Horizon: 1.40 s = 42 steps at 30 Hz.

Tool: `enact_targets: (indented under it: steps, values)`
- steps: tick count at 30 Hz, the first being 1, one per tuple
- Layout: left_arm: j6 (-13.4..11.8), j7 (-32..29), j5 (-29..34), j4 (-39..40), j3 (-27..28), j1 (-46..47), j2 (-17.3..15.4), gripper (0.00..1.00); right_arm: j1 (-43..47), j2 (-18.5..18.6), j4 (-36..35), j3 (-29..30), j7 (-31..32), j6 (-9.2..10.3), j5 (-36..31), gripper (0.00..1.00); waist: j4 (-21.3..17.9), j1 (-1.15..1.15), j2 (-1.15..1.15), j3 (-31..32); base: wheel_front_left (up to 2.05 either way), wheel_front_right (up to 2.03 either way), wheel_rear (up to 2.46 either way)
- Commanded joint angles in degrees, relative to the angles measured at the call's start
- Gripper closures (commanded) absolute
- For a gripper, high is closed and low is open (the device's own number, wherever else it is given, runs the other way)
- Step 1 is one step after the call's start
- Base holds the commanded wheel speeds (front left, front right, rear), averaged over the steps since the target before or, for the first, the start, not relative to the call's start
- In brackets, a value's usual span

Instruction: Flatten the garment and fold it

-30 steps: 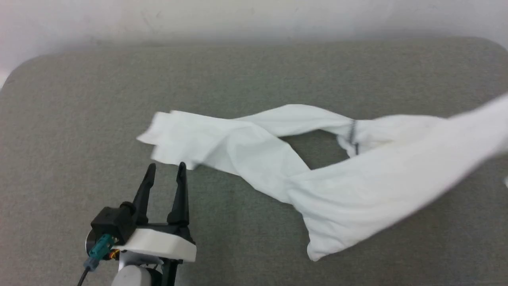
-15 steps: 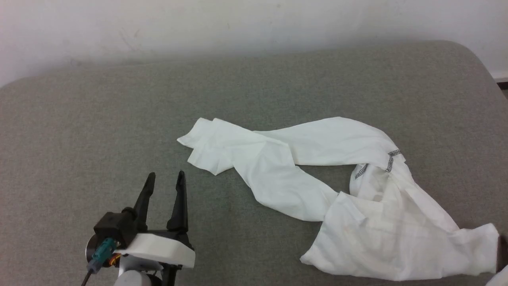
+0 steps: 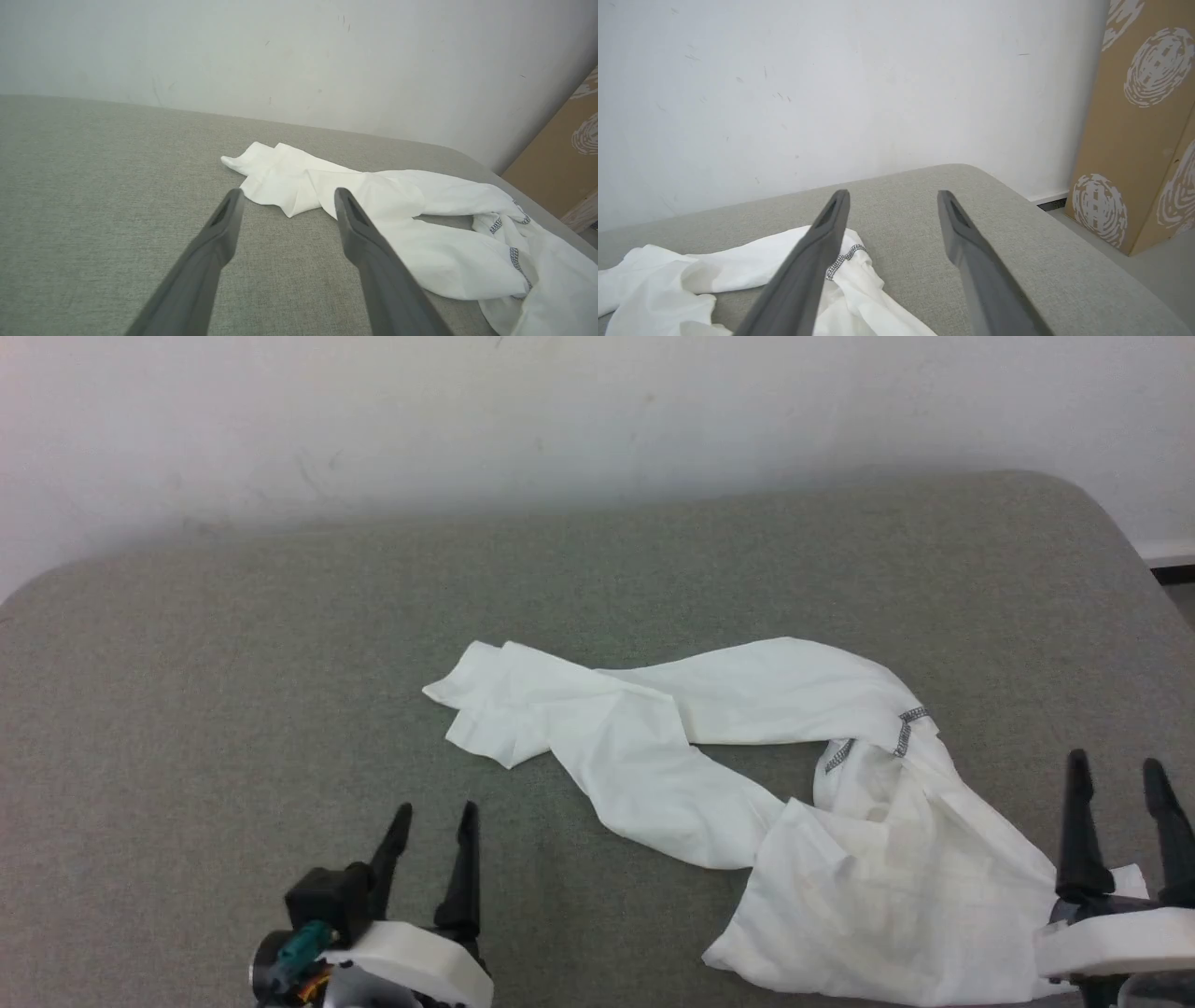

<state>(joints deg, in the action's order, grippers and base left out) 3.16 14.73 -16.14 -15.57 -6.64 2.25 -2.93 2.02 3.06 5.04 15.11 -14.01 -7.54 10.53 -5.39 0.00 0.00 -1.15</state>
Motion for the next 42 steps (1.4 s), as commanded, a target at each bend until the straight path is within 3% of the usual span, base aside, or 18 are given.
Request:
enact_targets:
  steps: [1, 6, 15, 23, 24, 25, 26, 27, 30, 37, 42]
  values:
    - [-0.39, -0.06, -0.40, -1.66, -1.54, 0.95, 0.05, 0.00, 1.78, -0.16, -1.83, -1.95, -0.45, 0.05, 0.52, 0.00, -0.40, 0.00, 0.00, 0.60, 0.00, 0.00, 0.00]
    - [-0.25, -4.28, -1.86, -8.95, -9.39, 8.76, 0.05, 0.00, 4.60, -0.17, -7.48, -9.33, 0.43, 0.05, 0.59, 0.00, -1.90, 0.00, 0.00, -0.51, 0.00, 0.00, 0.00]
    - [1.15, -12.20, -1.38, -22.64, -17.51, 23.10, 0.05, 0.00, 3.68, -0.18, -10.71, -14.90, 1.92, 0.05, 1.06, 0.00, -5.24, 0.00, 0.00, -4.23, 0.00, 0.00, 0.00]
    - [2.46, -28.79, 0.06, -40.48, -22.51, 32.01, 0.01, 0.00, 2.52, -0.18, -9.78, -17.21, 1.94, 0.05, 1.78, 0.00, -8.03, 0.00, 0.00, -7.11, 0.00, 0.00, 0.00]
    - [2.79, -31.14, -0.05, -42.17, -23.20, 32.47, 0.02, 0.08, 2.50, -0.18, -9.52, -17.21, 1.89, 0.05, 1.66, 0.00, -8.20, 0.00, 0.00, -7.26, 0.00, 0.00, 0.00]
    - [3.08, -32.24, -0.11, -43.09, -23.85, 32.94, 0.02, 0.43, 2.49, -0.18, -9.31, -17.13, 1.80, 0.05, 1.66, 0.00, -8.33, 0.00, 0.00, -7.41, 0.00, 0.00, 0.00]
    - [3.38, -32.65, -0.33, -43.54, -24.47, 33.21, 0.03, 0.84, 2.46, -0.18, -9.10, -16.92, 1.72, 0.05, 1.76, 0.00, -8.42, 0.00, 0.00, -7.58, 0.00, 0.00, 0.00]
    - [3.63, -32.91, -0.53, -43.83, -25.22, 33.34, 0.03, 1.00, 2.40, -0.18, -8.92, -16.68, 1.62, 0.05, 1.79, 0.00, -8.43, 0.00, 0.00, -7.67, 0.00, 0.00, 0.00]
    - [4.02, -31.02, -0.57, -43.35, -27.06, 34.32, 0.04, 1.00, 2.39, -0.18, -8.46, -15.69, 1.31, 0.05, 2.23, 0.00, -7.78, 0.00, 0.00, -7.55, 0.00, 0.00, 0.00]
    - [4.08, -17.97, -0.36, -33.35, -27.04, 37.84, -2.68, 1.00, 3.24, -0.18, -7.33, -13.92, 0.90, 0.05, 3.06, 0.00, -4.40, 0.00, 0.00, -5.47, 0.00, 0.00, 0.00]
    - [0.43, -13.17, -0.59, -19.33, -23.50, 36.76, -8.28, 1.00, 4.13, -0.18, -7.03, -12.85, 0.85, 0.05, 3.56, 0.00, -1.90, 0.00, 0.00, -4.04, 0.00, 0.00, 0.00]
